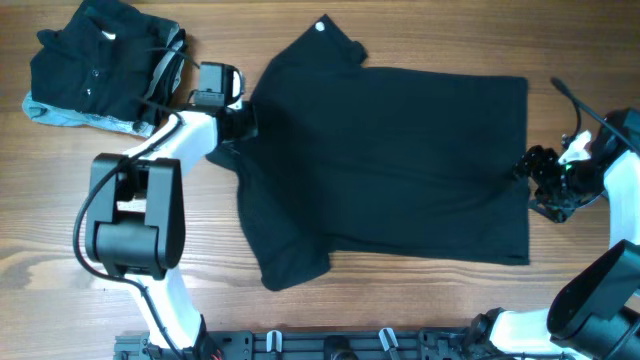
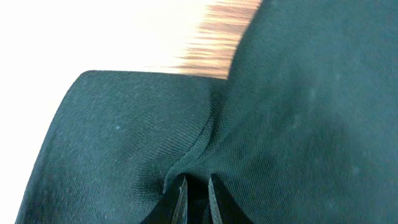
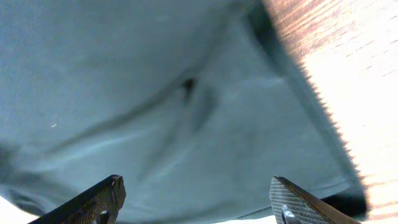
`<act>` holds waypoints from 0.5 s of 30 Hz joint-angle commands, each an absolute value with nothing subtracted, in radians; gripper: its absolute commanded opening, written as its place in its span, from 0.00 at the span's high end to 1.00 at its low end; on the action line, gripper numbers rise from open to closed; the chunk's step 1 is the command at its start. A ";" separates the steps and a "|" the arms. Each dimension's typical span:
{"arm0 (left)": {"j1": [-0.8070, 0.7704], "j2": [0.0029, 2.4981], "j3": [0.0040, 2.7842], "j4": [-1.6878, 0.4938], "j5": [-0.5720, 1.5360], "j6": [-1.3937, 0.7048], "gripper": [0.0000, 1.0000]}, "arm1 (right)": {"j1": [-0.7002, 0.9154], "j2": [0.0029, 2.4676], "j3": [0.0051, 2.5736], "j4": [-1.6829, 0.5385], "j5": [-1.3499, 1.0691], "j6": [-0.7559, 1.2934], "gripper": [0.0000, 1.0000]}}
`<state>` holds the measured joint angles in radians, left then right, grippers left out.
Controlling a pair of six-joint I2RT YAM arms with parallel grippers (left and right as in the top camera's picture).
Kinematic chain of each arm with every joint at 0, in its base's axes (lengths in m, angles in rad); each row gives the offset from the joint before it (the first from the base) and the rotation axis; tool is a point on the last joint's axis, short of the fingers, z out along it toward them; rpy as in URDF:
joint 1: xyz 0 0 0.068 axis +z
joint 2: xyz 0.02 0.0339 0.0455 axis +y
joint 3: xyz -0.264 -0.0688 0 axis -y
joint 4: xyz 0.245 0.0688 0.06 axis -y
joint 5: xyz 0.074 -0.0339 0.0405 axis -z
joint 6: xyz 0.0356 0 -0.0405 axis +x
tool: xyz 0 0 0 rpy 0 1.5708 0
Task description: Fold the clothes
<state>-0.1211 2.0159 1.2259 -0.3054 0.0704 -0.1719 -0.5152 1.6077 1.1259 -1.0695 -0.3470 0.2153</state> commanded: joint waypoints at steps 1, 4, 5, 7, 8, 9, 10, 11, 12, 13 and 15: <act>-0.035 2.048 1.216 -0.322 -0.043 -0.266 0.85 | -0.514 1.591 1.023 -1.015 -0.265 0.293 0.16; 0.000 2.048 1.216 -0.309 0.037 -0.292 0.76 | -0.515 1.597 0.925 -0.937 -0.184 0.349 0.14; 0.000 2.048 1.218 -0.309 0.051 -0.292 0.72 | -0.515 1.597 0.909 -0.936 -0.184 0.360 0.14; -0.003 2.037 1.218 -0.307 0.072 -0.288 0.56 | -0.515 1.597 0.907 -0.968 -0.182 0.367 0.15; -0.002 2.011 1.218 -0.307 0.104 -0.262 0.44 | -0.514 1.597 0.889 -0.984 -0.231 0.344 0.15; -0.002 1.987 1.218 -0.308 0.108 -0.263 0.41 | -0.514 1.597 0.870 -0.976 -0.295 0.303 0.15; -0.002 1.951 1.218 -0.311 0.110 -0.263 0.35 | -0.514 1.597 0.842 -0.969 -0.333 0.282 0.15; -0.002 1.914 1.218 -0.318 0.117 -0.263 0.32 | -0.514 1.597 0.806 -0.953 -0.338 0.272 0.14; -0.003 1.881 1.218 -0.331 0.119 -0.263 0.29 | -0.514 1.597 0.765 -0.935 -0.339 0.273 0.13; -0.002 1.826 1.218 -0.359 0.119 -0.263 0.28 | -0.514 1.597 0.716 -0.915 -0.339 0.279 0.13; -0.002 1.750 1.218 -0.406 0.119 -0.262 0.27 | -0.514 1.597 0.663 -0.851 -0.394 0.248 0.20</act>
